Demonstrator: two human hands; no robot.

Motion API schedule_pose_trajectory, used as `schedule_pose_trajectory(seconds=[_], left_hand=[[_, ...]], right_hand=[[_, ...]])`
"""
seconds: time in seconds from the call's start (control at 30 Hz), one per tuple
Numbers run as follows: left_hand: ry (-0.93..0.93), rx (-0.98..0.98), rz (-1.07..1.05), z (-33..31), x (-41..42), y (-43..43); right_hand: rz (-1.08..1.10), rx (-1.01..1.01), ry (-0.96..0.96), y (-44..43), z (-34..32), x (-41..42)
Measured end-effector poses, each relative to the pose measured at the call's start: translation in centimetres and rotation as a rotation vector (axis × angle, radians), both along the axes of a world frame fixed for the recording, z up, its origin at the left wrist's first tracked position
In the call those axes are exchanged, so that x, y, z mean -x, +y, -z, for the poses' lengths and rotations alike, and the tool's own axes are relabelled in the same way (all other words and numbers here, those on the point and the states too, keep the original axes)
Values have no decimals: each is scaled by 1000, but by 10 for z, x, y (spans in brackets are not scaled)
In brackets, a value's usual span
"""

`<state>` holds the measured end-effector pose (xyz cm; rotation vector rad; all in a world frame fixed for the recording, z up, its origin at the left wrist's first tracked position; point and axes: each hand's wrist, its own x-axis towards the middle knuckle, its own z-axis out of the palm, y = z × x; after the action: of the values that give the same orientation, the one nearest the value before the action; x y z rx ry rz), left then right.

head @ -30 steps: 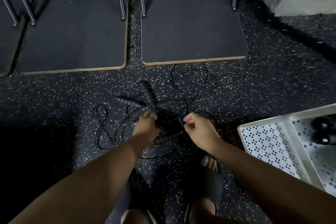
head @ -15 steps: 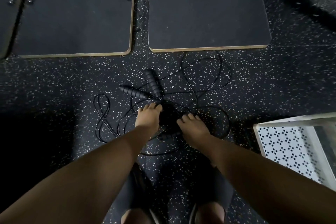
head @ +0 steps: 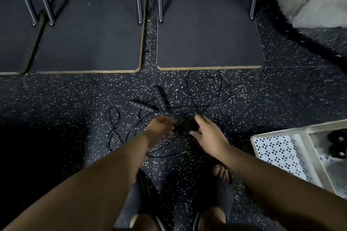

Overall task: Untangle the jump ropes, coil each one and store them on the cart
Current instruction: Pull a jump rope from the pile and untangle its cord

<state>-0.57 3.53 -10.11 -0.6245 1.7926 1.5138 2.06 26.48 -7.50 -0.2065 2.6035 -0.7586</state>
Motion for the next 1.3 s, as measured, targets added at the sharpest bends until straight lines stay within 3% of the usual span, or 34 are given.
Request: schedule_pose_trajectory(seconds=[0.2,0.4,0.57,0.7,0.8,1.03,1.3], left_hand=[[19,18,303,-71,-5,26],[170,-71,155,-131,-31,39],[310,152,229,-174,-39,31],[340,223,246,-204,-51,16],[371,382,281,-211,-52,4],[400,567,335,-249,-50,-14],[421,430,136,-283,-42,-28]], right_hand=[[214,220,-14,-12,-110,17],[317,448,66,-28,-222,29],[357,683,133,-44,-318,28],[396,929,219,-55,-390,23],[431,1108,267,-60,-428,23],[502,1352,269,-66,-454,19],[707,1445,269,-72,-423,16]])
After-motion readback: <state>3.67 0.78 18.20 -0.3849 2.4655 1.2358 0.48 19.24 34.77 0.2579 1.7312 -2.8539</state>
